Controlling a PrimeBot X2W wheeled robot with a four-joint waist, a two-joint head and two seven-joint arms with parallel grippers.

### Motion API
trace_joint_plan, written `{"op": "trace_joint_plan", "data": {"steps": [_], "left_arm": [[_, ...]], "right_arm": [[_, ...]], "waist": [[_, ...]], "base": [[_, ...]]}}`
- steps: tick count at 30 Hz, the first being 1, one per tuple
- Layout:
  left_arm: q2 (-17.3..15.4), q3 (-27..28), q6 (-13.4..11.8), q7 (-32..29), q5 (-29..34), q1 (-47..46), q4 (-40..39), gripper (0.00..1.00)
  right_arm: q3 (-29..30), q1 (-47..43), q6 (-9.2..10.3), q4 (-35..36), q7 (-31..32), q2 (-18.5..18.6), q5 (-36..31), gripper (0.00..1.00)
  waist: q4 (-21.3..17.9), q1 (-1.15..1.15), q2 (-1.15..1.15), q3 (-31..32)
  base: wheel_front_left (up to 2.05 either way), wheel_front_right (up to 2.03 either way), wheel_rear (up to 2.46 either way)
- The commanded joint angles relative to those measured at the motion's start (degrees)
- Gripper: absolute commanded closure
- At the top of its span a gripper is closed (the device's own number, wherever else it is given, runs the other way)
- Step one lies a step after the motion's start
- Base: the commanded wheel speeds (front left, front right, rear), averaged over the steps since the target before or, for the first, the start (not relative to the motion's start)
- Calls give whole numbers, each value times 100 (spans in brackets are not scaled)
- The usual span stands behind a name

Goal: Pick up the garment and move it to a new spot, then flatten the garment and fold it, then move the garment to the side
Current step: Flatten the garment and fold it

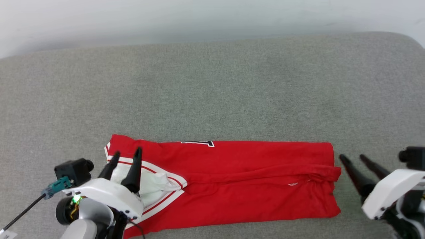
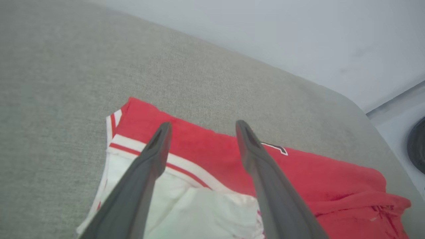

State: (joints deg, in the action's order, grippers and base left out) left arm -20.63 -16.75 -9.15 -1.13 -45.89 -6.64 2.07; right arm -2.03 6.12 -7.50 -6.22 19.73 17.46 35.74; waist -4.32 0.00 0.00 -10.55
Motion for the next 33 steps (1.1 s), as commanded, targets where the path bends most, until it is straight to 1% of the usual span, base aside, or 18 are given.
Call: {"op": "trace_joint_plan", "data": {"steps": [1,5,9,12,14,17,20,23,24,32,33], "left_arm": [[16,12,-43,119,99,-79,-66,0],[36,-1,-151,557,471,-232,-306,0],[-7,-28,-390,1005,984,-303,-554,0],[-41,-72,-572,1258,1357,-283,-677,0],[-71,-126,-658,1349,1563,-249,-717,0],[-61,-249,-683,1411,1750,-194,-803,0],[-45,-372,-695,1427,1869,-183,-868,0],[-9,-480,-698,1418,1946,-192,-934,0],[-9,-480,-698,1418,1946,-192,-934,0],[57,-607,-719,1405,1979,-249,-1041,0],[64,-603,-722,1413,1963,-243,-1045,0]], "right_arm": [[94,73,2,67,39,66,-19,0],[487,153,2,142,300,239,-56,0],[861,197,2,134,787,410,-97,0],[1027,174,2,101,1252,452,-144,0],[1069,133,2,51,1561,384,-158,0],[1013,74,2,-64,1895,247,-174,0],[859,76,2,-250,2070,63,-165,0],[683,146,2,-537,2082,-67,-72,0],[683,146,2,-537,2082,-67,-72,0],[140,376,2,-1465,2140,-260,262,0],[66,396,2,-1543,2151,-278,278,3]], "waist": [[-21,0,0,58],[-10,0,0,129],[51,0,0,176],[136,0,0,214],[214,0,0,243],[346,0,0,270],[476,0,0,270],[596,0,0,231],[596,0,0,231],[766,0,0,153],[771,0,0,149]], "base": [[0,0,0],[0,0,0],[0,0,0],[0,0,0],[0,0,0],[0,0,0],[0,0,0],[0,0,0],[0,0,0],[0,0,0],[0,0,0]]}}
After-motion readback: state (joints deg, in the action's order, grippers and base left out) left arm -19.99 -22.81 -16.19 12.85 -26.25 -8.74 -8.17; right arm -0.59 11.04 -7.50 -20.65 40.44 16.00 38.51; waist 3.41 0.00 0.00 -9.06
